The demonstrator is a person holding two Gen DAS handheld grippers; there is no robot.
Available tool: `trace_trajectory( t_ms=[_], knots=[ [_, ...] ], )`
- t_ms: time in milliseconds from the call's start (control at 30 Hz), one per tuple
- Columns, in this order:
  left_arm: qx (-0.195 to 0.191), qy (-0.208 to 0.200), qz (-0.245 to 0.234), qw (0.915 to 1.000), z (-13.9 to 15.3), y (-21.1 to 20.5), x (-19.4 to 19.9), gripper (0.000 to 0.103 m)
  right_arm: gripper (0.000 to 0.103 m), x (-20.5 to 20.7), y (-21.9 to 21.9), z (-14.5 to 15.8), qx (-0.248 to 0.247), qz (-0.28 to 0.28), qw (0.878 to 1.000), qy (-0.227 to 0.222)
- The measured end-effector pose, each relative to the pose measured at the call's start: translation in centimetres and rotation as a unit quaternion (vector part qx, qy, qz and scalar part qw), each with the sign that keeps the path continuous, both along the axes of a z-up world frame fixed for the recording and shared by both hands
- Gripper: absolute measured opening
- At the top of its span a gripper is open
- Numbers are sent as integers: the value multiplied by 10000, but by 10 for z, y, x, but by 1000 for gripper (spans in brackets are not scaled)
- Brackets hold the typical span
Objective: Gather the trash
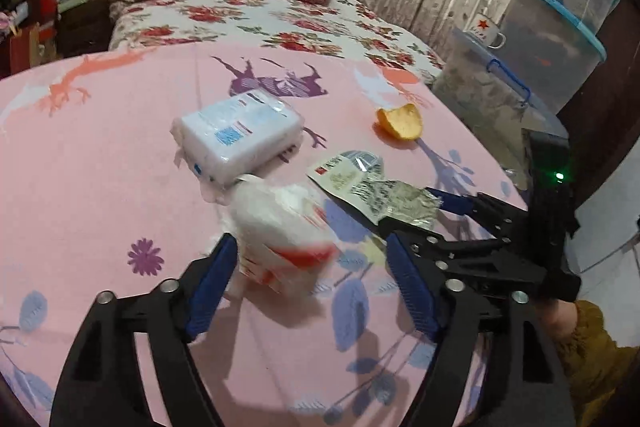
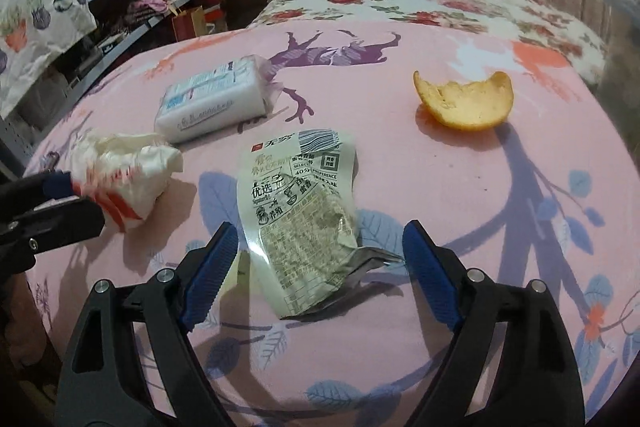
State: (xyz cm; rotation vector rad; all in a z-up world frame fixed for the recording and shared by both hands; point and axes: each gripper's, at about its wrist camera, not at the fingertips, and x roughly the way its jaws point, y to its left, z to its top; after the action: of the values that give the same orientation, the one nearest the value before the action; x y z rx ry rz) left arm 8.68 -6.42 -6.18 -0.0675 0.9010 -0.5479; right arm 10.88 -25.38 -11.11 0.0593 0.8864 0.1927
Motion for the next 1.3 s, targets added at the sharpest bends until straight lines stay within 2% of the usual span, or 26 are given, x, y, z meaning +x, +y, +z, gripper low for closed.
trace_trajectory(
  t_ms=[267,400,500,567,600,733,900,1133,1300],
  knots=[
    [7,9,193,9998,0,16,0,74,79,-2,3,0,-69,-42,10000,-18],
    [64,110,-12,9999,-6,3,4,75,79,-2,2,0,-78,-42,10000,-20],
    [292,48,-138,9995,-14,-13,5,73,79,-2,2,0,-82,-40,10000,-15],
    [468,31,-95,9989,-20,-19,7,63,79,-2,3,0,-85,-42,10000,-16],
    [524,30,-76,9986,-22,-20,8,52,79,-2,2,0,-90,-43,9999,-17],
    [524,-174,-85,9984,-21,-14,5,39,78,-2,4,0,-99,-45,9999,-14],
    [457,-352,-104,9983,-24,-10,-2,39,78,-3,6,0,-276,-59,9996,-11],
    [43,-105,-98,9999,-26,2,5,39,74,-4,15,0,-530,-29,9986,-13],
    [-35,-79,-106,9999,-26,3,4,40,72,-5,19,0,-604,22,9982,-27]
  ],
)
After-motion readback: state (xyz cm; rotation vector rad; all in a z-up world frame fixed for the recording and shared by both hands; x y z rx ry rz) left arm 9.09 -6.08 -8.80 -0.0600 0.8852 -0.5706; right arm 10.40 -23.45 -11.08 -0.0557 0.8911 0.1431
